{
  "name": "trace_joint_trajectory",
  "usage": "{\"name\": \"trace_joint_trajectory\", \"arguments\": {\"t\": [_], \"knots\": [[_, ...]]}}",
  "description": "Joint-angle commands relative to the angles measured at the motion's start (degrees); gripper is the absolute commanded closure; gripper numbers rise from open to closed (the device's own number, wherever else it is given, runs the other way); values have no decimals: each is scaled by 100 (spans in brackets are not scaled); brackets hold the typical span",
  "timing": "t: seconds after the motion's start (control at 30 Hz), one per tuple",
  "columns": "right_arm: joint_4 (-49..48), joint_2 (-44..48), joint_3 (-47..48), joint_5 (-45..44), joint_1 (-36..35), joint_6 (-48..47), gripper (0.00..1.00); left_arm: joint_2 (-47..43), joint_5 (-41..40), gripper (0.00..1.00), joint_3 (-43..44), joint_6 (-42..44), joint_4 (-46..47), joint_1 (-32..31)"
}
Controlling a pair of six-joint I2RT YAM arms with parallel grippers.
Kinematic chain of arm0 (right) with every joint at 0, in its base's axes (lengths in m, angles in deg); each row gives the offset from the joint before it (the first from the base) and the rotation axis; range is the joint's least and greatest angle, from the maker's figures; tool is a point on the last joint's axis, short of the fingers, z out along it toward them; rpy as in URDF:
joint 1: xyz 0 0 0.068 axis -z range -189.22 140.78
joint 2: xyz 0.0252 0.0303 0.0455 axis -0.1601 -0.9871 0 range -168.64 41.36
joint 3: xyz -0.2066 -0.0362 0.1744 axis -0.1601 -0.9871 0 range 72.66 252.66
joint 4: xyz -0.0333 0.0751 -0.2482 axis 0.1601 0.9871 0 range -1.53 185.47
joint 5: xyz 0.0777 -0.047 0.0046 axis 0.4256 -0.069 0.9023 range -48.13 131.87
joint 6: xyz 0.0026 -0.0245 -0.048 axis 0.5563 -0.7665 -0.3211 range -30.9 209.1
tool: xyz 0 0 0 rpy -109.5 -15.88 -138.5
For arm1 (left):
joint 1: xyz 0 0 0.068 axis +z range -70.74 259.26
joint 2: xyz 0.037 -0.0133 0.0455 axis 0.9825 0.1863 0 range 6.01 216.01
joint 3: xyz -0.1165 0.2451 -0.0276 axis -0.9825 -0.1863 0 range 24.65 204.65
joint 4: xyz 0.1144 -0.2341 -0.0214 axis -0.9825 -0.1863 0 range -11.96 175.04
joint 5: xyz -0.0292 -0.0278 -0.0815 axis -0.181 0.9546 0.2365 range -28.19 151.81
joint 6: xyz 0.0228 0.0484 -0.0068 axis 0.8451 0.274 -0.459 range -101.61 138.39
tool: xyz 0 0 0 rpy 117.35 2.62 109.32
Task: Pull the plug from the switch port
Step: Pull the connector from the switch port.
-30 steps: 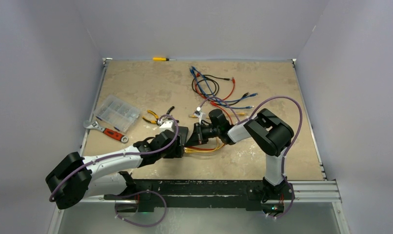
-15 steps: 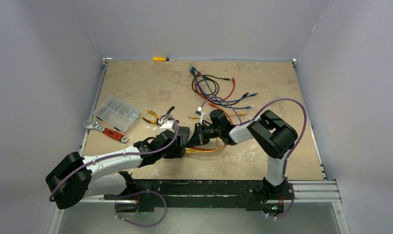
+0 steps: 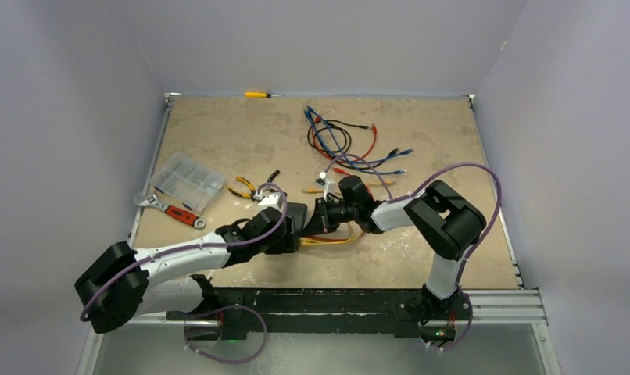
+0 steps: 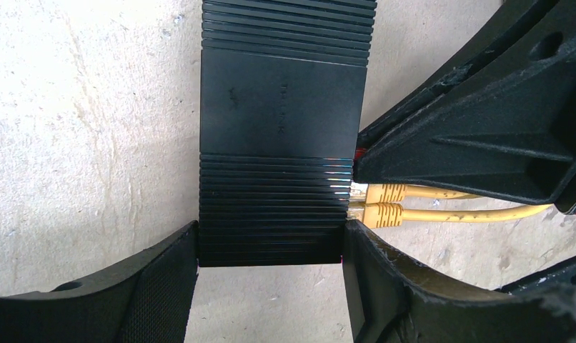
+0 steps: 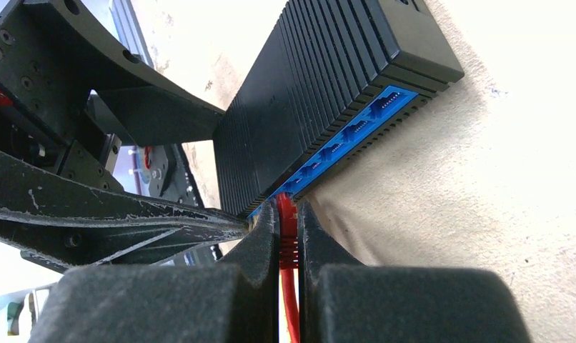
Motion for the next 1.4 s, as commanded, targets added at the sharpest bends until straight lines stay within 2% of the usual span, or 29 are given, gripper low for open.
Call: {"name": "trace_joint_trajectory", "arguments": {"t": [0.0,0.17,0.83,1.07,1.37], "knots": [[686,304,-248,-121,112,-400,100,195,-997,100,-59,-150,-1161,117],[861,434,-263,-225,135,-499,100,287,-1349,100,131,-231,-1618,122],[1255,732,-258,-359,243,-753,100,496,-1686,100,286,-447,-1973,116],[1191,649,-124,-352,249,-702,100,483,-1207,100,208,60,-1460,114],[1626,585,748,-626,249,-850,100,483,-677,100,112,458,-868,-51]]}}
